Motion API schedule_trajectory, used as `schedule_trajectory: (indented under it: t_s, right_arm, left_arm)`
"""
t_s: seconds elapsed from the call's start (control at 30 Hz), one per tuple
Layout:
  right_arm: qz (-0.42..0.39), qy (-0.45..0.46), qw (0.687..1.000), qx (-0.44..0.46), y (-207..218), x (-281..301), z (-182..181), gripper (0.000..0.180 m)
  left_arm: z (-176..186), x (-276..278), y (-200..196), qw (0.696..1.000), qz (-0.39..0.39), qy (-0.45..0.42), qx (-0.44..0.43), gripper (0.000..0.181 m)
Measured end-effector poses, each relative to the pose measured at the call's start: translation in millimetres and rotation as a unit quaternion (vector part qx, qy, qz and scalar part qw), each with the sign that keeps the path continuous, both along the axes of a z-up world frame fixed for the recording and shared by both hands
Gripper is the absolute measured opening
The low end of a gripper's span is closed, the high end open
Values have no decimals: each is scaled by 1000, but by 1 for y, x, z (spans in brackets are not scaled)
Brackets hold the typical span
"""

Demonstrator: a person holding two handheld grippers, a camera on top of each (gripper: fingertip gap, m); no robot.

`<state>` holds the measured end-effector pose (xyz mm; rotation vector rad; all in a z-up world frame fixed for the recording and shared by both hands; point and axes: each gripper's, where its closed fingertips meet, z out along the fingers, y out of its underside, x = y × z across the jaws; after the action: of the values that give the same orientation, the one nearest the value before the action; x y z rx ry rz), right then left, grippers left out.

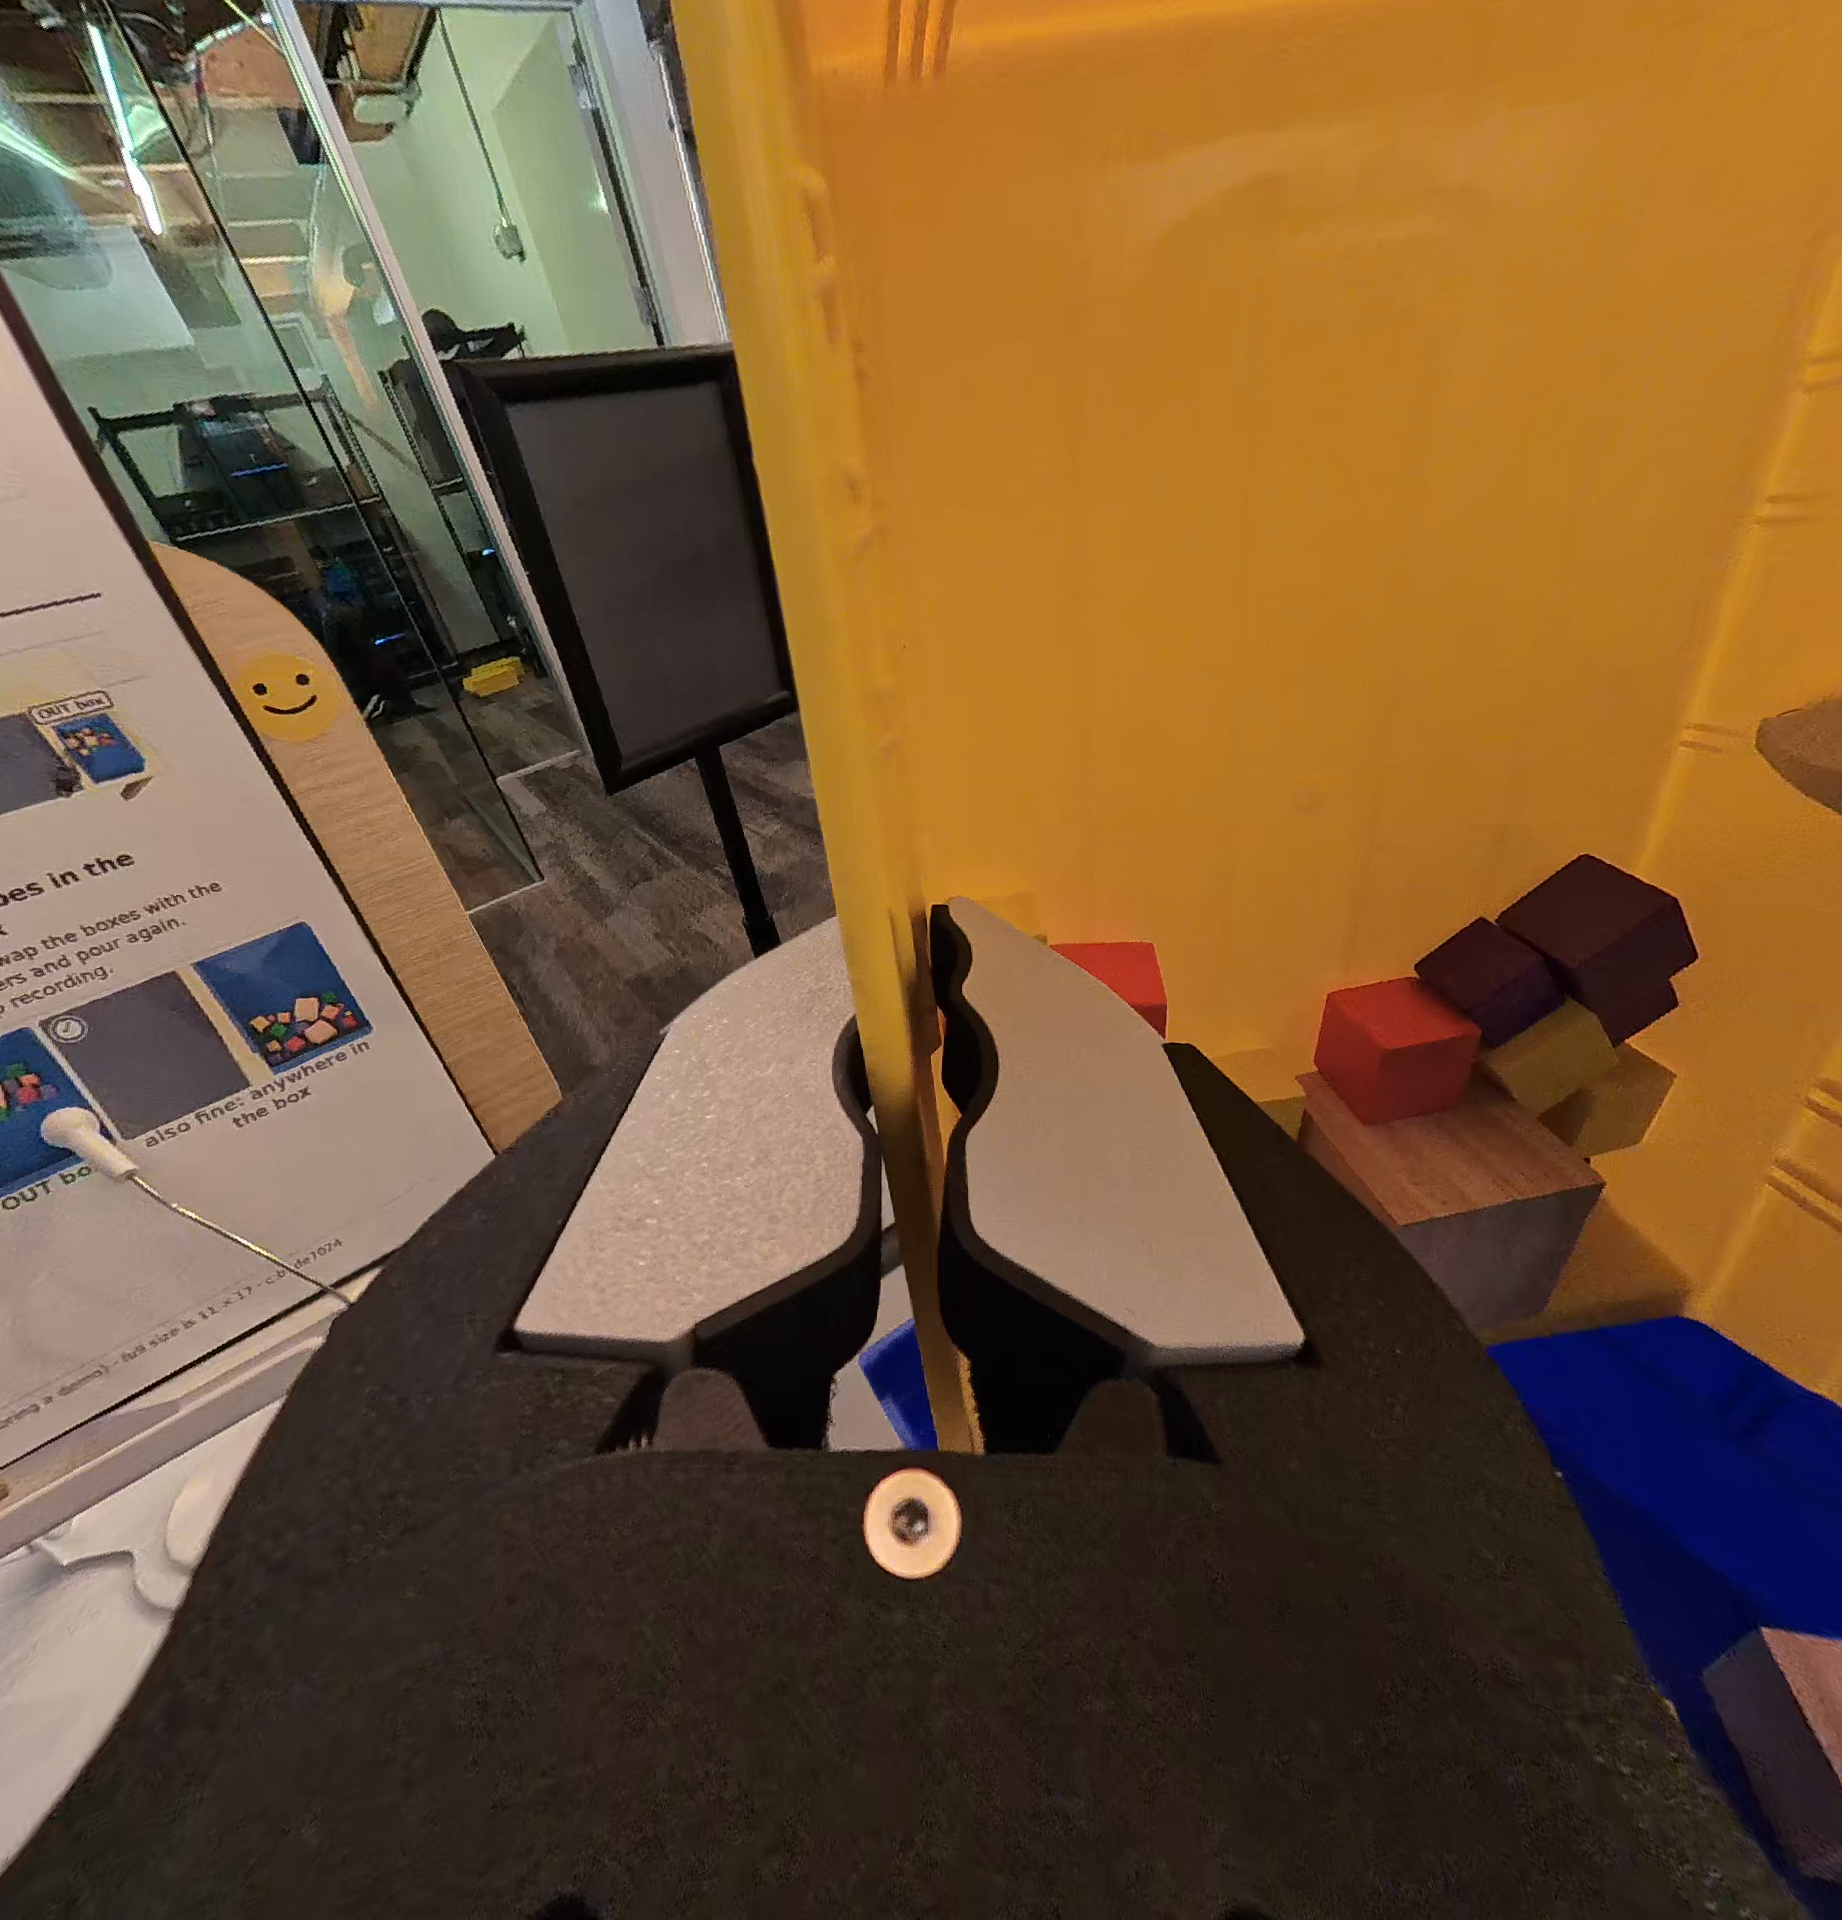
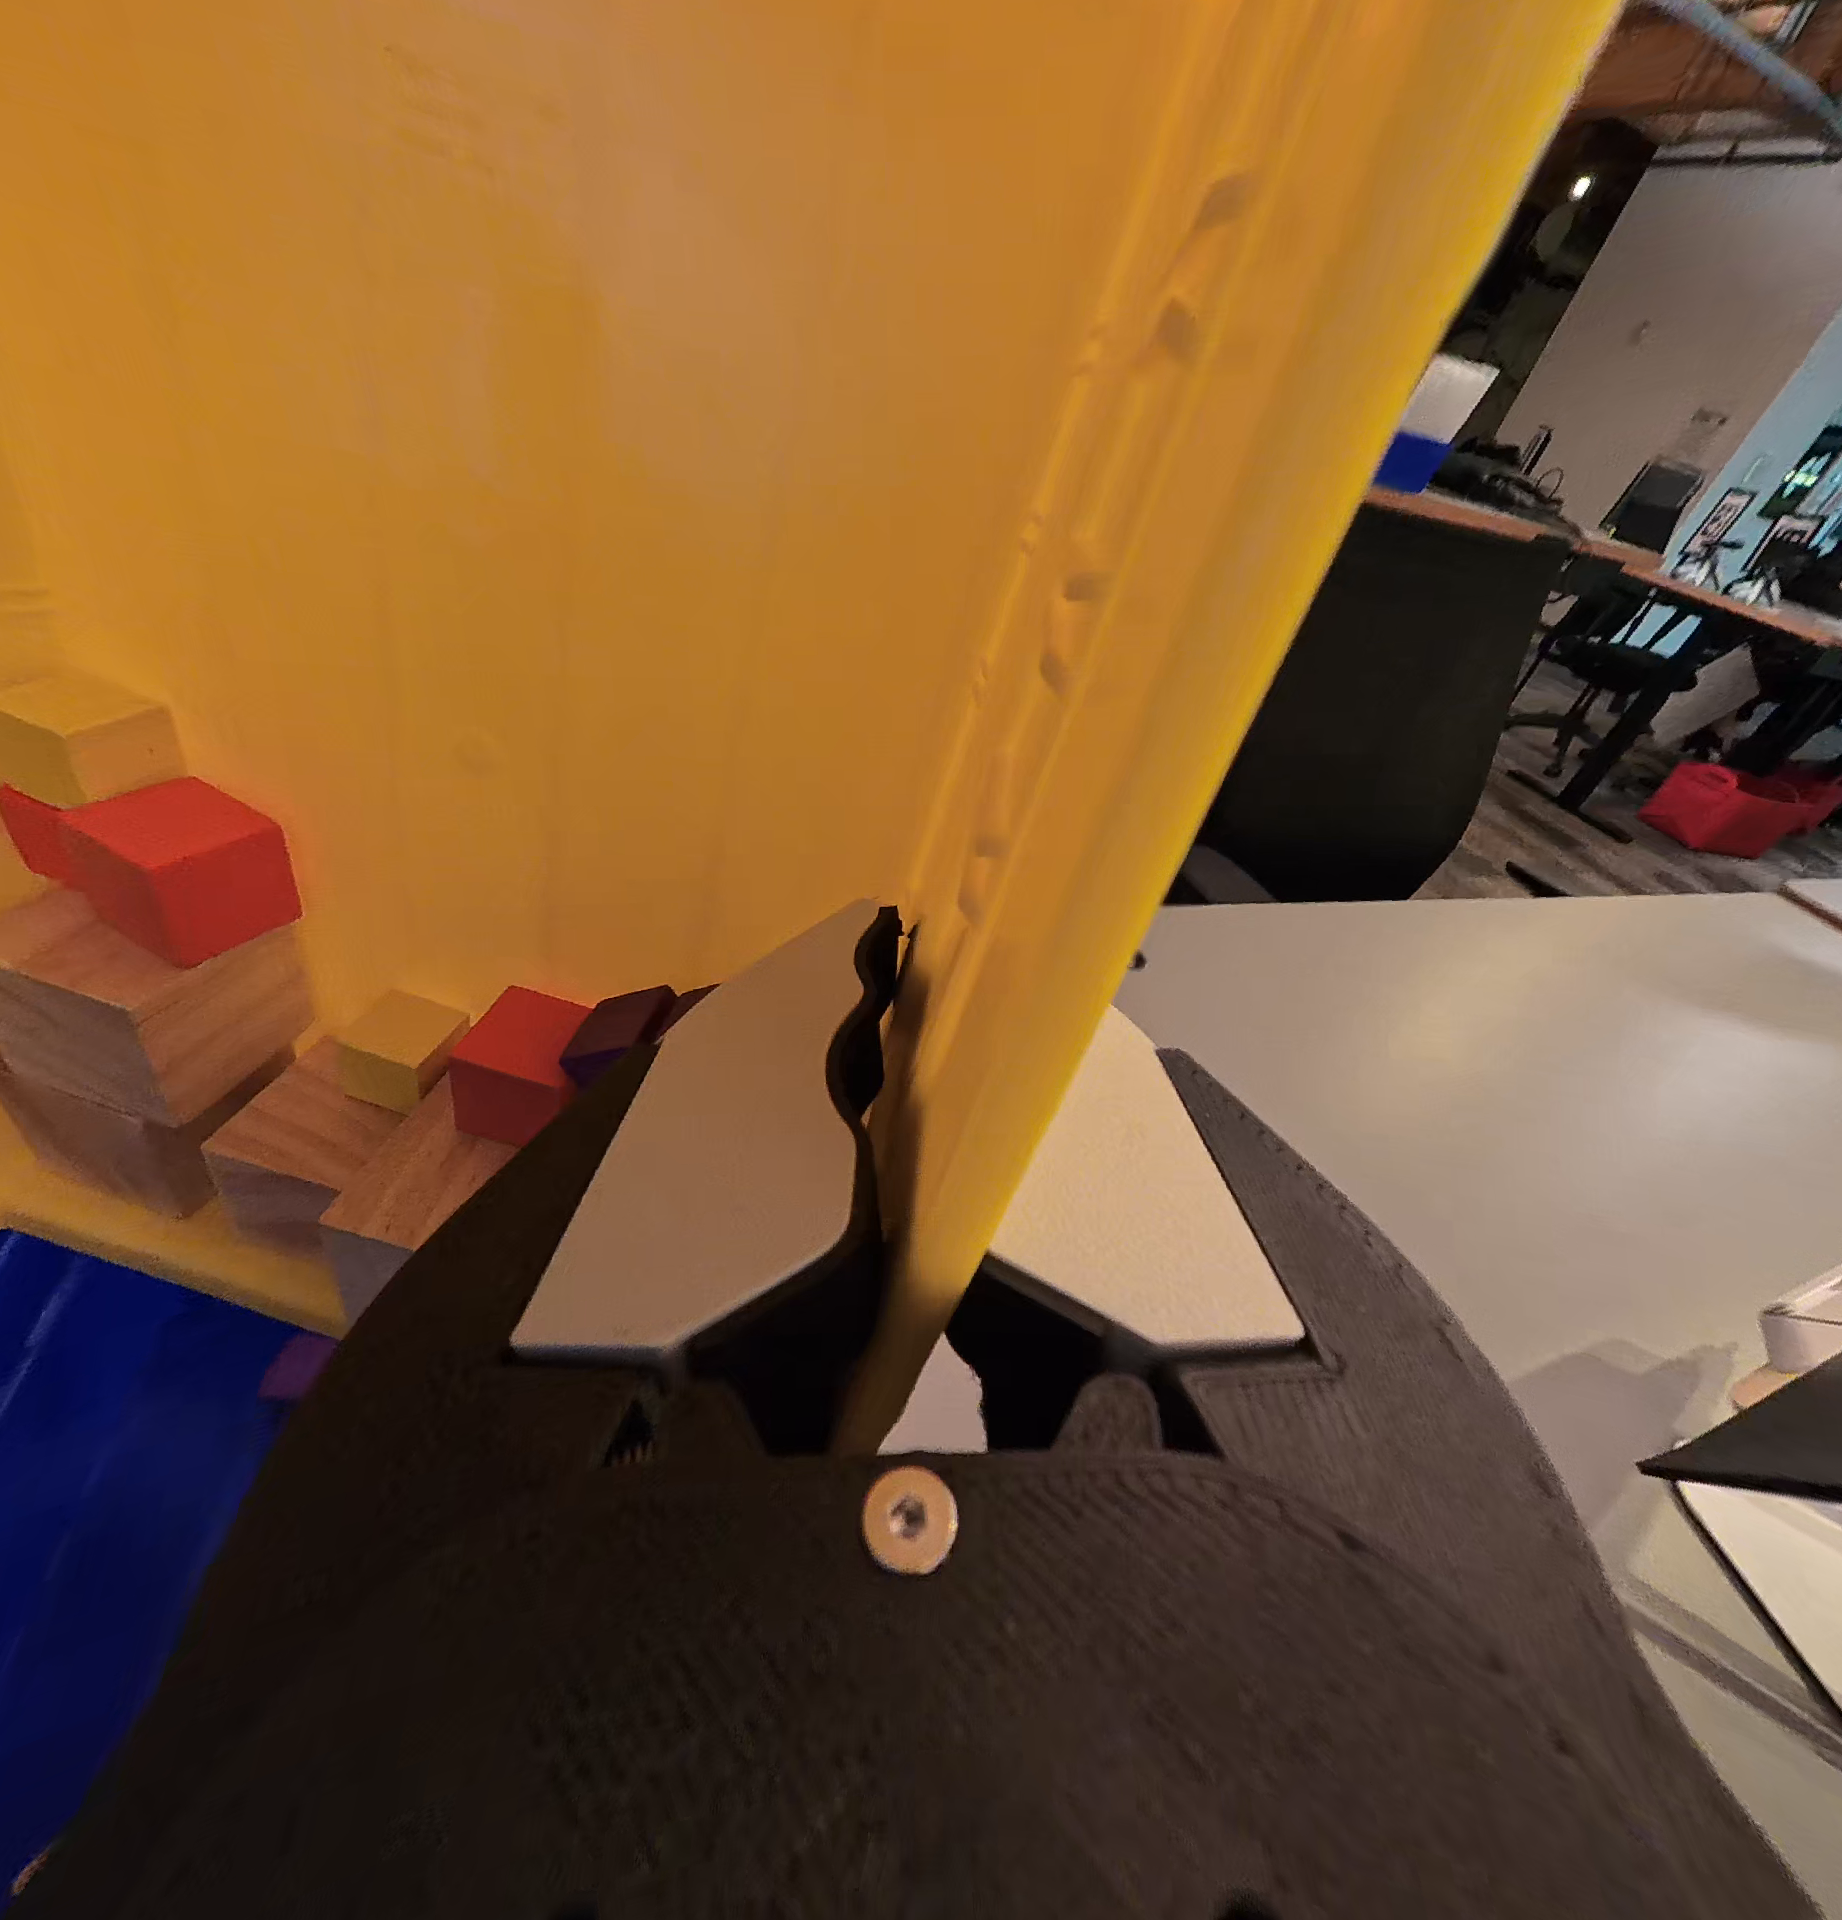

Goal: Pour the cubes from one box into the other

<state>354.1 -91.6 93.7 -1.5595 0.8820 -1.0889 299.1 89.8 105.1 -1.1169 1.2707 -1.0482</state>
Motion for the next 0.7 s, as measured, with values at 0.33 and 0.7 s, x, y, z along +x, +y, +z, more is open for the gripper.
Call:
schedule_trajectory:
  t_s: [0.33, 0.7]
  right_arm:
    - [-21, -65, 998, -9, -3, -10, 32, 4]
    - [-33, -91, 995, -20, -7, -20, 41, 3]
  left_arm:
    - [22, -2, -1, 998, -7, -47, -45, 5]
    - [24, -5, -3, 996, -19, -63, -66, 4]
